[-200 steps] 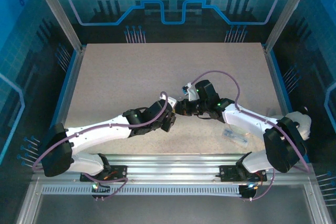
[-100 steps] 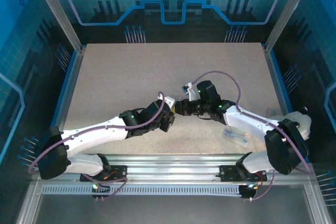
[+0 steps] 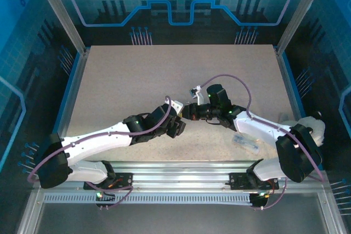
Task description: Lock with the key
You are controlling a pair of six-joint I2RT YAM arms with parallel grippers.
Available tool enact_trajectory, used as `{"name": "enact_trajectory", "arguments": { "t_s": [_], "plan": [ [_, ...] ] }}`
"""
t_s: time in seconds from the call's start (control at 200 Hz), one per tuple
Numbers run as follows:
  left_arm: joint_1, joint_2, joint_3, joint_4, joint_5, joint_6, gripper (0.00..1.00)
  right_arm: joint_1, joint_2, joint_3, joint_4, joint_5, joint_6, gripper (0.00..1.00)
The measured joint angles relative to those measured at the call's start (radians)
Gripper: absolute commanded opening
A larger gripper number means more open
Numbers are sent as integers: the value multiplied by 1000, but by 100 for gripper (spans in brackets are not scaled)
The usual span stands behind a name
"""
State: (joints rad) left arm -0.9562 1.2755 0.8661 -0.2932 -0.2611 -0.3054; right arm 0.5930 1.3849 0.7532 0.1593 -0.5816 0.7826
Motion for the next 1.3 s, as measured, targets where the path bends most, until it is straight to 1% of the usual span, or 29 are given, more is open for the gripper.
{"name": "enact_trajectory", "arguments": {
  "t_s": [0.1, 0.205, 0.33, 0.45, 0.59, 0.736, 0.916, 1.041, 1.171, 1.301],
  "plan": [
    [-1, -3, 0, 10, 10, 2, 64, 0, 0, -2, 11, -7, 4, 0],
    [-1, -6, 0, 14, 16, 2, 67, 0, 0, -4, 32, -18, 11, 0],
    [2, -15, 0, 17, 27, 2, 68, 0, -2, -8, 45, -30, 15, 0],
    [20, -44, -12, 37, 52, -3, 71, -1, -4, -14, 53, -33, 20, 0],
    [53, -83, -36, 55, 80, -10, 71, -3, -5, -23, 69, -42, 34, 0],
    [65, -98, -57, 61, 97, -19, 71, -7, -5, -32, 108, -60, 48, 0],
    [88, -148, -123, 93, 154, -76, 72, -17, -12, -52, 146, -71, 68, 0],
    [93, -215, -184, 136, 211, -129, 76, -29, -25, -79, 193, -79, 95, 0],
    [95, -306, -253, 211, 274, -195, 80, -33, -31, -100, 267, -83, 132, 0],
    [99, -348, -301, 298, 336, -256, 80, -33, -31, -117, 354, -89, 180, 0]
  ]
}}
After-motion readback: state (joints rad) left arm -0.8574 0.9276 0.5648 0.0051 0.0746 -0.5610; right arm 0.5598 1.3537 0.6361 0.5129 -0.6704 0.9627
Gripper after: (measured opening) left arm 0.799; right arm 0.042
